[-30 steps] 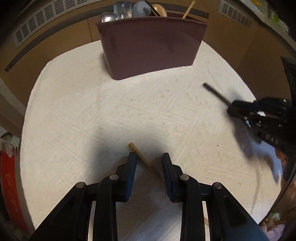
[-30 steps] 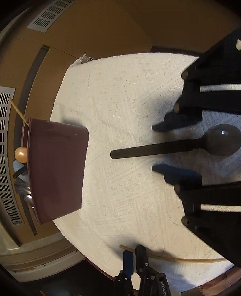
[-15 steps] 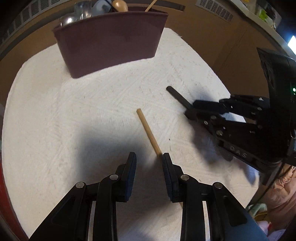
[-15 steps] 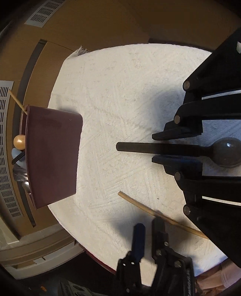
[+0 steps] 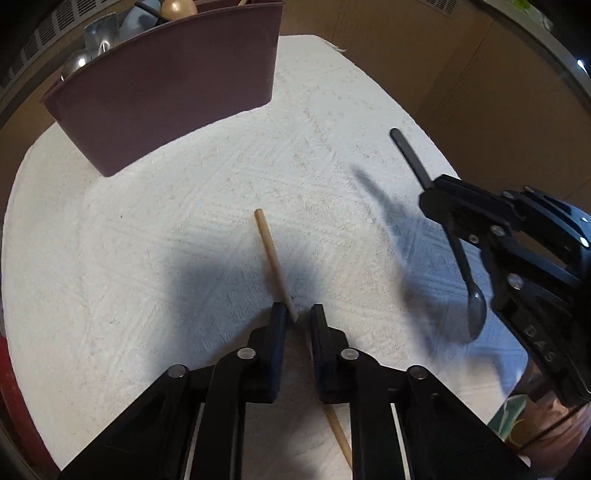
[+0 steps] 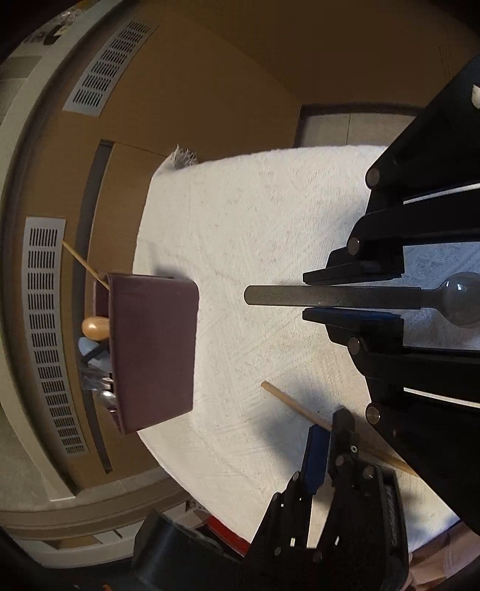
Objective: Organize utensils
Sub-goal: 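Lift the chopstick with left while right lifts the black-handled spoon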
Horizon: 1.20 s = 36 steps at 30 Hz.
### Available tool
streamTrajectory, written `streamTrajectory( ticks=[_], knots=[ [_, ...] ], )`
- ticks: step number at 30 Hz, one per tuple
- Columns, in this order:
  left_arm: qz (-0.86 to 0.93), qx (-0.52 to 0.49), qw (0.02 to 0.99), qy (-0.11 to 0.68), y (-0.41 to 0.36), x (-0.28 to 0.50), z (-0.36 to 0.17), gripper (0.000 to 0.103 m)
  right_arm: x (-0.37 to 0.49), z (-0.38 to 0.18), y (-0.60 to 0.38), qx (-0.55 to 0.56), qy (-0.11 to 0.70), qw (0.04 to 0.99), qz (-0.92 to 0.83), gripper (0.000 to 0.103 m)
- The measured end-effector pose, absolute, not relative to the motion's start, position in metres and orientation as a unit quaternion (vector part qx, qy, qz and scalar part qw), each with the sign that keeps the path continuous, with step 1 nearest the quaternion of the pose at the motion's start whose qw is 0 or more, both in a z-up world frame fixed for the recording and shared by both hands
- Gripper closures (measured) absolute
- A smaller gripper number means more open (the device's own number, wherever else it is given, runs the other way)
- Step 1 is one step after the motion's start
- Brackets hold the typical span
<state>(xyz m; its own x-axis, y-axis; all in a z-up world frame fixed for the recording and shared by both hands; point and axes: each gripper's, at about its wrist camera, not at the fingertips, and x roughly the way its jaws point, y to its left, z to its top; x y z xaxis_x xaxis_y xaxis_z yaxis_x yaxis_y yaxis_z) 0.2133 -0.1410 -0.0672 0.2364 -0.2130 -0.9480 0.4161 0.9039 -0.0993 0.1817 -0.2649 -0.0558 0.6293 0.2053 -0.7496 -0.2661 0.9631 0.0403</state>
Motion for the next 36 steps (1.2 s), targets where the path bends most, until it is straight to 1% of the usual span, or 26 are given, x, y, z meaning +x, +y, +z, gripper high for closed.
streamTrajectory(
  ticks=[3,8,11,17,22,29,33,36],
  knots=[
    [-0.205,0.057,0.798,0.564,-0.13,0.209,-0.064,0.098,0.172,-0.045,-0.269,-0.012,0.391,0.909,0.142,0.092],
    [-0.231,-0.013,0.839,0.492,-0.091,0.171,-0.029,0.098,0.153,-0.027,-0.269,0.022,0.364,0.918,0.157,0.093],
    [-0.212,-0.012,0.871,0.442,-0.079,0.157,-0.01,0.098,0.146,-0.021,-0.266,0.035,0.359,0.918,0.162,0.093],
    [-0.193,-0.004,0.906,0.376,-0.071,0.156,0.026,0.098,0.141,-0.009,-0.258,0.03,0.354,0.921,0.162,0.093],
    [-0.198,-0.01,0.915,0.352,-0.059,0.151,0.042,0.098,0.141,-0.002,-0.253,0.023,0.35,0.922,0.164,0.093],
    [-0.204,-0.015,0.917,0.341,-0.062,0.154,0.05,0.098,0.142,0.01,-0.244,0.007,0.337,0.927,0.168,0.093],
    [-0.21,-0.022,0.92,0.329,-0.062,0.159,0.06,0.098,0.146,0.021,-0.243,0.004,0.321,0.931,0.171,0.099],
    [-0.22,-0.032,0.927,0.301,-0.059,0.169,0.084,0.098,0.152,0.036,-0.242,0.002,0.304,0.937,0.175,0.099]
  ],
)
